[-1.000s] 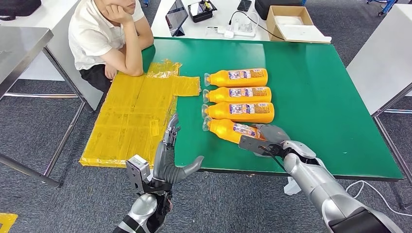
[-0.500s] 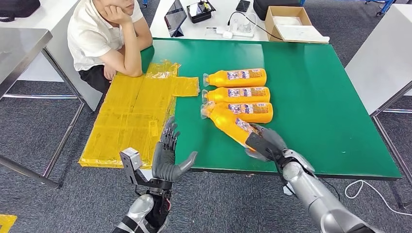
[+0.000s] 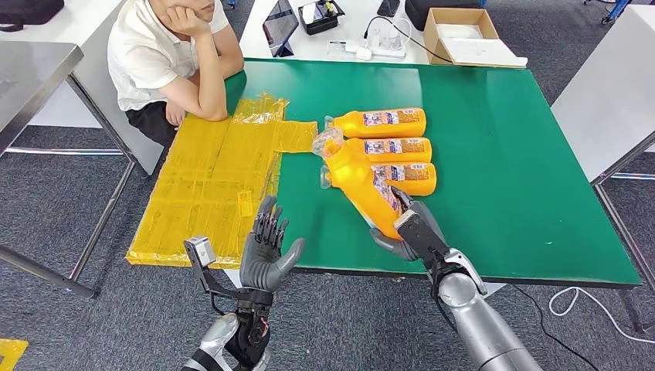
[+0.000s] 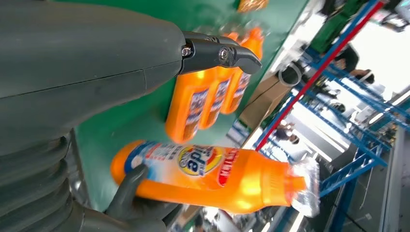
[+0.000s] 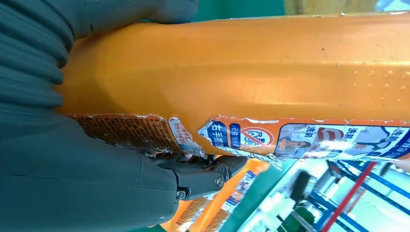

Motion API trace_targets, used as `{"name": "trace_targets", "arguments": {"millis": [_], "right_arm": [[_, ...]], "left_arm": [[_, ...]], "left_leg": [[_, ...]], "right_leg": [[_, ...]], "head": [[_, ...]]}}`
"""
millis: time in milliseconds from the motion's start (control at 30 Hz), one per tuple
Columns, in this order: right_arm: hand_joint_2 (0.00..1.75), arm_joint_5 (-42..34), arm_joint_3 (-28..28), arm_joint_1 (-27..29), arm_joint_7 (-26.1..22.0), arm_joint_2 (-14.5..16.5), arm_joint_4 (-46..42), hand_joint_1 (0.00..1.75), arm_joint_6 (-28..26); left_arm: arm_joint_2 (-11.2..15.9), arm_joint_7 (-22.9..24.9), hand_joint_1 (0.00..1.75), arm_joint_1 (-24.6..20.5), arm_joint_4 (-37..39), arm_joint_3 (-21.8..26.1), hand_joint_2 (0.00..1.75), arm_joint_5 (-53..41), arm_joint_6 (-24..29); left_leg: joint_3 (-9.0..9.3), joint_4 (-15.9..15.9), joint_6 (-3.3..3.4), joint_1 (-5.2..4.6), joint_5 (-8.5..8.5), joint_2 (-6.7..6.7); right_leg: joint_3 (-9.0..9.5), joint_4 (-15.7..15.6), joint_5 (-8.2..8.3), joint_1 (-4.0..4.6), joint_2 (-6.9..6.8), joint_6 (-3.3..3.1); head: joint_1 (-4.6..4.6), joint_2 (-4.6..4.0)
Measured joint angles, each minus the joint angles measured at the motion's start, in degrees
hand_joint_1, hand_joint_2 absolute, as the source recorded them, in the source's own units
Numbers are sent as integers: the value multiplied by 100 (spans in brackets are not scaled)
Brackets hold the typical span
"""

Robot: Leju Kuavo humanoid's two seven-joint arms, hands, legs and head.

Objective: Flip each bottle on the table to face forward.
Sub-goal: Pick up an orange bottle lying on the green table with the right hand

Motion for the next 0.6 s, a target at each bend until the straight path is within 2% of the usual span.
{"name": "trace_targets", "arguments": {"millis": [100, 200, 433, 600], "right_arm": [[175, 8, 52, 8, -104, 101, -16, 169, 146], [175, 69, 258, 2, -220, 248, 15, 173, 320], [175, 258, 935, -56, -313, 574, 351, 175, 457], [175, 97, 1232, -67, -620, 667, 480, 175, 522]], "left_arm": [[1, 120, 0, 6, 7, -31, 175, 182, -254], [11, 134, 0, -43, 45, -97, 175, 292, -451], [27, 172, 0, -84, 17, -189, 175, 334, -569], [55, 421, 0, -79, -63, -197, 175, 705, -712]], "left_leg": [[0, 0, 0, 2, 0, 2], [0, 0, -1, 6, 0, 3], [-4, -2, -1, 10, 1, 1], [-5, -1, -1, 5, 1, 0]], "right_leg": [[-2, 1, 0, 2, 1, 0], [-4, 2, 0, 6, 1, 0], [-7, 4, -2, 7, 1, -2], [-8, 2, -2, 2, 0, -2]], "head": [[-1, 0], [-1, 0], [1, -1], [1, 0]]}}
